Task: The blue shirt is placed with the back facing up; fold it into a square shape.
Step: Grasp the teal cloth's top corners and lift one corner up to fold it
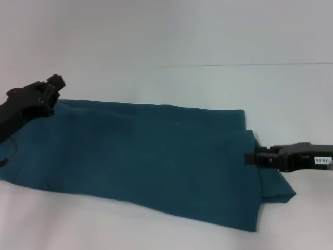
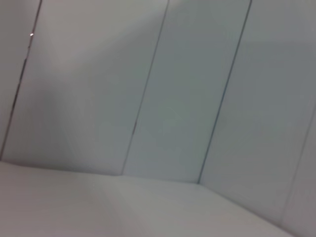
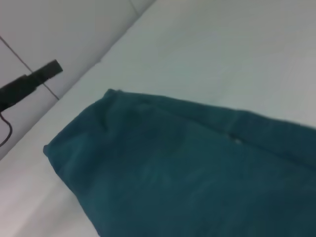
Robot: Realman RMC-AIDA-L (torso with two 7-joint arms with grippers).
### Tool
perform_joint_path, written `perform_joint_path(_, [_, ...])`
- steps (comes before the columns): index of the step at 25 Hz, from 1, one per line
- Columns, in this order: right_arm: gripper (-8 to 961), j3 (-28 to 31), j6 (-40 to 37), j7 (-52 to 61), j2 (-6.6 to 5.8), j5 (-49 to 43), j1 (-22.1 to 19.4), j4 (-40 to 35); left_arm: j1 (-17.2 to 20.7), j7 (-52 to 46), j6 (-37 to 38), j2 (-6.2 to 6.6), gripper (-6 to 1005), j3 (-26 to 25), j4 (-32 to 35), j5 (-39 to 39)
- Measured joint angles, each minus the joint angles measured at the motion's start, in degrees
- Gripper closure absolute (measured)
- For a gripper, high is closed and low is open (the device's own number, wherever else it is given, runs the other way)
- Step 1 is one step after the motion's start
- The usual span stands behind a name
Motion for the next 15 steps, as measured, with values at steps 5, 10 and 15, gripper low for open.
perform_joint_path(5, [528,-0.2,0.0,4.5,-0.01,-2.6,-0.7,0.2,-0.2,-0.3,1.6,0.36,944,0.4,-0.5,0.3])
perform_joint_path(10, [528,-0.3,0.7,4.4,-0.08,-3.0,-0.9,1.0,0.8,-0.1,1.9,0.61,942,1.4,-0.3,1.3])
perform_joint_path(15, [527,-1.1,2.6,-0.7,0.0,-2.3,2.9,5.8,2.5,-4.5,1.7,1.37,914,0.6,0.5,1.0])
